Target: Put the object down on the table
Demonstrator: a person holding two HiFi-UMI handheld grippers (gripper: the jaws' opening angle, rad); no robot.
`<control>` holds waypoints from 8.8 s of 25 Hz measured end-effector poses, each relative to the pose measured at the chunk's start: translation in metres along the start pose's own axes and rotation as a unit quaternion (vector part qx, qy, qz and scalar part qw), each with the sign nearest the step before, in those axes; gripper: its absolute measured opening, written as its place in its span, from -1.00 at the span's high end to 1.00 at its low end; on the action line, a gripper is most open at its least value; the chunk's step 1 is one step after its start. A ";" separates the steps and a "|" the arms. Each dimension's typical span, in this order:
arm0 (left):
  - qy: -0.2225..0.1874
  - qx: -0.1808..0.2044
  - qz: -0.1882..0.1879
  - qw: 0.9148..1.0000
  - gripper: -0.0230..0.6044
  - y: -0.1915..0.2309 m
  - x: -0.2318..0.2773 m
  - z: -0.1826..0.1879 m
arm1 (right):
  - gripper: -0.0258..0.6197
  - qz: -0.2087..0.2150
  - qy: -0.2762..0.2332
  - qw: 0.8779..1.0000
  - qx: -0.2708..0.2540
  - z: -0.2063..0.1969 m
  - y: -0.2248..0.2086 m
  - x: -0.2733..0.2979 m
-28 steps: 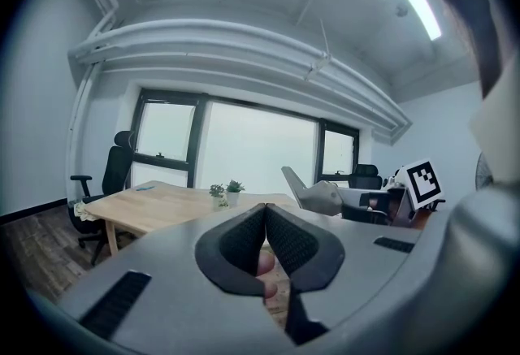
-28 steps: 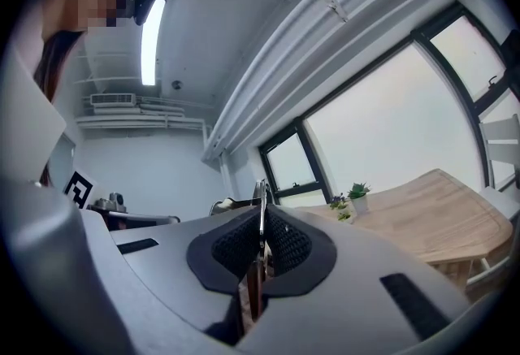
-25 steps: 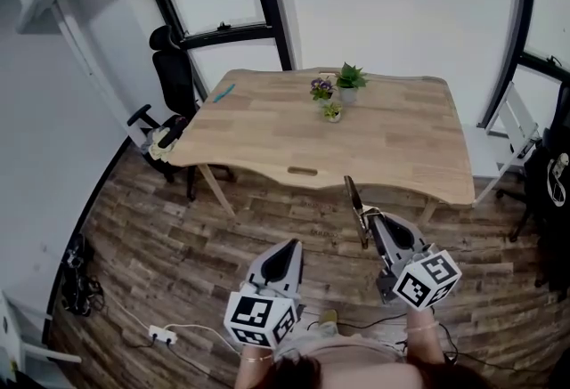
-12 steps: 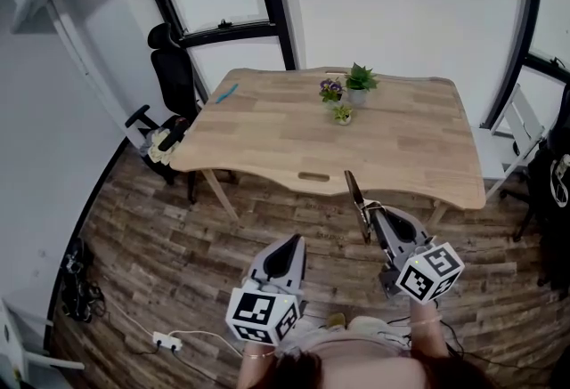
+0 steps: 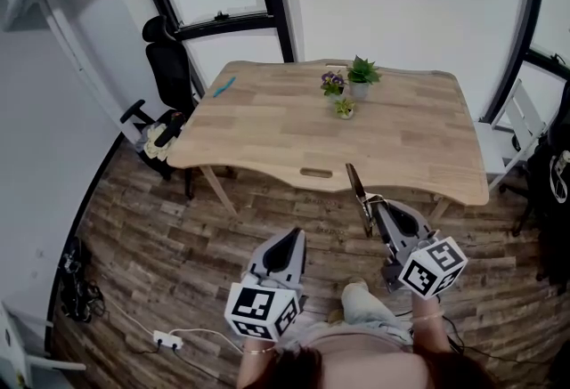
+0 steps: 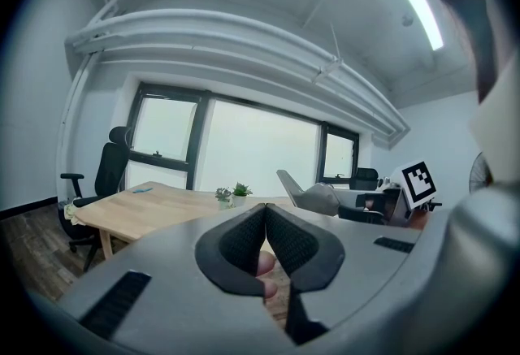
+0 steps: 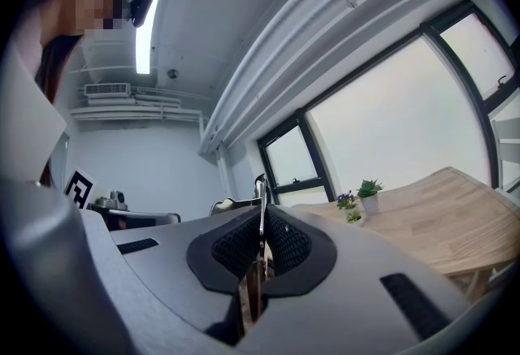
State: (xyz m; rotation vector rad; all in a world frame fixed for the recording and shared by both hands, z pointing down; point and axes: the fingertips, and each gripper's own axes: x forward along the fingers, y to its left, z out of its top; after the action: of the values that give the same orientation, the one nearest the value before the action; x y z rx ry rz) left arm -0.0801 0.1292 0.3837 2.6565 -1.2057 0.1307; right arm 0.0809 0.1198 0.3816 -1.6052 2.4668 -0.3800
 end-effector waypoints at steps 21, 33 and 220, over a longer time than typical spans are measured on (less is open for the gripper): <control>0.003 -0.005 0.009 1.000 0.92 0.039 0.073 0.016 | 0.92 0.018 0.007 1.000 -0.002 0.009 -0.043 0.077; 0.002 -0.005 0.021 1.000 0.92 0.059 0.126 0.031 | 0.92 0.040 0.015 0.999 0.000 0.020 -0.074 0.127; 0.014 -0.026 0.102 0.994 0.92 0.254 0.258 0.058 | 0.52 0.088 0.390 0.858 -0.323 -0.263 -0.203 0.410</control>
State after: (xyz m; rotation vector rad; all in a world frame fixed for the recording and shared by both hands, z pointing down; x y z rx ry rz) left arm -0.1015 -0.2353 0.4128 2.4731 -1.4493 0.1671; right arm 0.0181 -0.3027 0.6912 -1.6093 3.6458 -0.1928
